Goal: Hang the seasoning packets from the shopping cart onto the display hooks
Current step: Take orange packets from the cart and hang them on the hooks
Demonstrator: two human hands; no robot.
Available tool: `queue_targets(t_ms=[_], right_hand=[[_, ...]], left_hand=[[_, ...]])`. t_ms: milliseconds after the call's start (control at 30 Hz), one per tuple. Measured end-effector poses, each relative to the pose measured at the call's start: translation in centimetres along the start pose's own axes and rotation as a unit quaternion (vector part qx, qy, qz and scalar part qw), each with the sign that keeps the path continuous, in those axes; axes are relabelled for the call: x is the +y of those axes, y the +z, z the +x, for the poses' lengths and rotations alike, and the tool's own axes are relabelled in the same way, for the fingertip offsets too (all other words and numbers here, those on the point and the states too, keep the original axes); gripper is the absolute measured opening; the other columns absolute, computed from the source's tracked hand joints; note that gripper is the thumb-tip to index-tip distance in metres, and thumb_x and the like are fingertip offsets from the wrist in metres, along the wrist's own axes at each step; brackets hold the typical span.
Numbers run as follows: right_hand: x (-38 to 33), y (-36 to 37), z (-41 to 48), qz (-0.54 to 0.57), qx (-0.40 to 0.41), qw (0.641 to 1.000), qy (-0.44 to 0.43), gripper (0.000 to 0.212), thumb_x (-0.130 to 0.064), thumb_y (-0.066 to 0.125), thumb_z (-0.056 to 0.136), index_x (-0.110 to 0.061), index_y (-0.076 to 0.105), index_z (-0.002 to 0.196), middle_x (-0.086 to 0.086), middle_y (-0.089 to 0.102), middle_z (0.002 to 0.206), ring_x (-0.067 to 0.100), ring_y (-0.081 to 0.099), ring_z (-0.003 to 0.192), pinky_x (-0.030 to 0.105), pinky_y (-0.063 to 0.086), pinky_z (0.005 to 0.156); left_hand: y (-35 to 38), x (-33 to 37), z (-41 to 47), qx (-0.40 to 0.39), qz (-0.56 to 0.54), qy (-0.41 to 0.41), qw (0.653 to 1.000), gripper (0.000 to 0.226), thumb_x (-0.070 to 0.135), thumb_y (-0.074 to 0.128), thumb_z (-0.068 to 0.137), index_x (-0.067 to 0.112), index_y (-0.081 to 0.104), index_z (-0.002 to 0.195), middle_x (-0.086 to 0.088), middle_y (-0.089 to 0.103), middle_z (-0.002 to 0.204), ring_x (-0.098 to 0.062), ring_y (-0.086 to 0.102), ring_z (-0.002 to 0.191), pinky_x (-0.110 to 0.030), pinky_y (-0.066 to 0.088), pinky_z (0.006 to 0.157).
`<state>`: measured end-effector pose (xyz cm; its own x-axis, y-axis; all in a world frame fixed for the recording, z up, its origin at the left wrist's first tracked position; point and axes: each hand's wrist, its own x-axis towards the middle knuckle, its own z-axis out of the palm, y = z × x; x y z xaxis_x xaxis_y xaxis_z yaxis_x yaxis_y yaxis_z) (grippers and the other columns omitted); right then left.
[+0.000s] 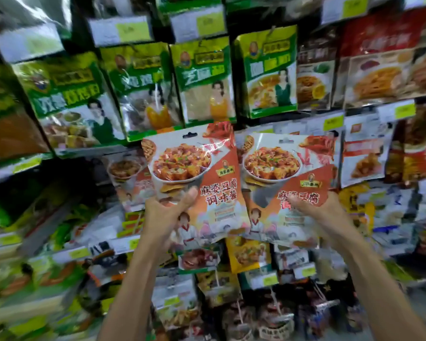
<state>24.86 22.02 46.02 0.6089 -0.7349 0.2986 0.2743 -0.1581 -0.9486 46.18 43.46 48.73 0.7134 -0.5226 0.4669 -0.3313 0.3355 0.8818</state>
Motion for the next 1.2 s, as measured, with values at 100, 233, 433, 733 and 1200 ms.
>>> queue_targets(t_ms=[100,233,433,733,1200], right_hand=[[0.2,6.4,1.3,0.021,-0.035,0.999,-0.010,0.029,-0.026,0.078,0.066,-0.018,0.074,0.093,0.001,0.076,0.092,0.016,0.073,0.084,0.018,0.055,0.064],[1.0,12.4,2.8,0.028,-0.044,0.999,-0.008,0.041,-0.027,0.078,0.063,-0.018,0.070,0.102,-0.004,0.076,0.095,0.012,0.073,0.086,0.019,0.056,0.066],[2.6,16.1,3.7,0.016,-0.065,0.998,0.008,0.027,-0.024,0.073,0.069,-0.033,0.066,0.093,-0.016,0.075,0.085,0.000,0.071,0.077,0.024,0.051,0.071],[4.2,18.9,5.3,-0.009,-0.065,0.998,0.016,0.018,-0.003,0.066,0.081,-0.010,0.064,0.098,-0.011,0.075,0.077,0.004,0.071,0.070,0.011,0.052,0.055],[6.1,18.8,6.0,0.006,-0.027,1.000,0.011,0.035,-0.027,0.078,0.065,-0.018,0.066,0.097,-0.001,0.076,0.092,0.016,0.073,0.084,0.027,0.055,0.071]], left_hand=[[-6.1,-0.4,1.3,0.017,-0.020,-0.009,1.000,0.063,0.049,0.090,0.051,-0.001,0.060,0.074,0.001,0.053,0.042,-0.011,0.041,0.027,-0.017,0.035,0.034],[-12.2,-2.2,2.5,0.031,0.010,-0.036,0.999,0.066,0.053,0.088,0.049,-0.004,0.062,0.069,0.002,0.054,0.043,-0.010,0.046,0.032,-0.019,0.037,0.035],[-17.0,-5.5,2.4,0.025,-0.005,-0.101,0.995,0.031,0.038,0.083,0.061,0.017,0.062,0.050,-0.002,0.050,0.042,-0.013,0.039,0.031,-0.021,0.032,0.035],[-19.7,-7.3,3.2,0.046,0.000,-0.114,0.992,0.020,0.033,0.083,0.062,0.018,0.074,0.070,-0.024,0.064,0.072,-0.019,0.056,0.047,-0.029,0.044,0.047],[-20.5,-8.6,8.4,0.011,0.006,-0.135,0.991,0.016,0.033,0.080,0.066,0.019,0.074,0.073,0.004,0.055,0.048,-0.007,0.040,0.034,-0.016,0.031,0.033]])
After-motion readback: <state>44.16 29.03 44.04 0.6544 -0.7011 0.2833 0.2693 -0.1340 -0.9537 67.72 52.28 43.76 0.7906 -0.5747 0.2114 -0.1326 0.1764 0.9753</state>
